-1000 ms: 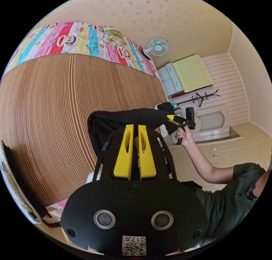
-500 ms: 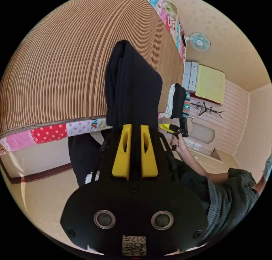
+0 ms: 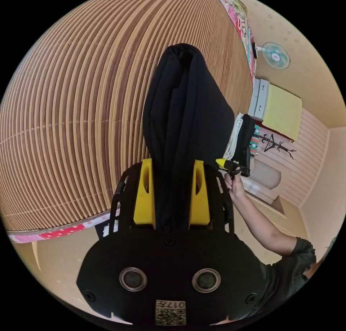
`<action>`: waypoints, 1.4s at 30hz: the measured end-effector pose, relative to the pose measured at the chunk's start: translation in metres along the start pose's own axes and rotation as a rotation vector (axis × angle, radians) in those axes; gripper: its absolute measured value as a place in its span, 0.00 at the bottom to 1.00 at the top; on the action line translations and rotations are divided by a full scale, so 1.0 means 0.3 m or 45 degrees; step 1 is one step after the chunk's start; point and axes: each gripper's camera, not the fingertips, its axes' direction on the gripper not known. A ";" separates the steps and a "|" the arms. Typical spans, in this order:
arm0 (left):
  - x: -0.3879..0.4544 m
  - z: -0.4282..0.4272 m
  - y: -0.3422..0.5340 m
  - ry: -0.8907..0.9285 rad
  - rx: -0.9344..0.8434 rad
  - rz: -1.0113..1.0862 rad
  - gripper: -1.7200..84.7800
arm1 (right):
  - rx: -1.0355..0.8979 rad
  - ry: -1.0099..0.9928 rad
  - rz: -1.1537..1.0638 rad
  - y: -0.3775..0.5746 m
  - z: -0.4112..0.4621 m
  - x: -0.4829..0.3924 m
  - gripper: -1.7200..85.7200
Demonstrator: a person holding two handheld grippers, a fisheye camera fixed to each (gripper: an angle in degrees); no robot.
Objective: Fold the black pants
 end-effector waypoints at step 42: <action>-0.617 -1.088 1.001 -0.081 1.060 -0.667 0.10 | -0.390 0.075 -0.015 0.032 0.400 -0.740 0.03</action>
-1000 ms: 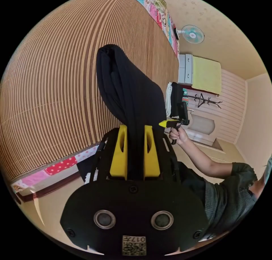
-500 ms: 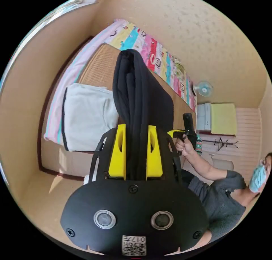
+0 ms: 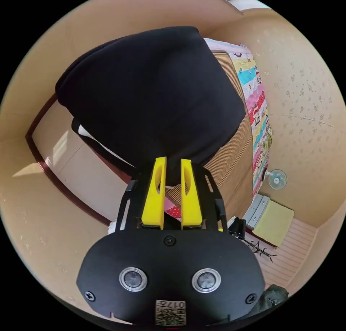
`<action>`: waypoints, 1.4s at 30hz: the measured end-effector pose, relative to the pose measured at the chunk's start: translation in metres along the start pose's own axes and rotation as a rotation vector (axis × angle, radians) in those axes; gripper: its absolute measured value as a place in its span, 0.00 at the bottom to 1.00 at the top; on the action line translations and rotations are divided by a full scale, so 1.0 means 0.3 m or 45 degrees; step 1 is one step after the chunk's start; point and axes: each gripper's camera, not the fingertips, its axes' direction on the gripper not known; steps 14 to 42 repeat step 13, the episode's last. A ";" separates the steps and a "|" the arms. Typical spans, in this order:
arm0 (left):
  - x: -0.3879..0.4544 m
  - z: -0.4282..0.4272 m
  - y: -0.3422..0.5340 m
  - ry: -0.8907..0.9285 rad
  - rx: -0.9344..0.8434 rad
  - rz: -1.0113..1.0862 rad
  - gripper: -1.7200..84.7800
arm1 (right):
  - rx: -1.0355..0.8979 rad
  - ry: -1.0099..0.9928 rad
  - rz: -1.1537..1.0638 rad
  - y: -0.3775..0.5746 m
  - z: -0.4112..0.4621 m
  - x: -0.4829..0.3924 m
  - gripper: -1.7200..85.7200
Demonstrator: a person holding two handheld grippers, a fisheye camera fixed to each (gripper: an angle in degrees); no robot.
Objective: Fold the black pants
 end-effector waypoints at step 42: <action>0.312 0.256 0.440 0.002 -0.016 0.300 0.09 | 0.710 0.827 -0.011 0.658 -0.345 -0.418 0.02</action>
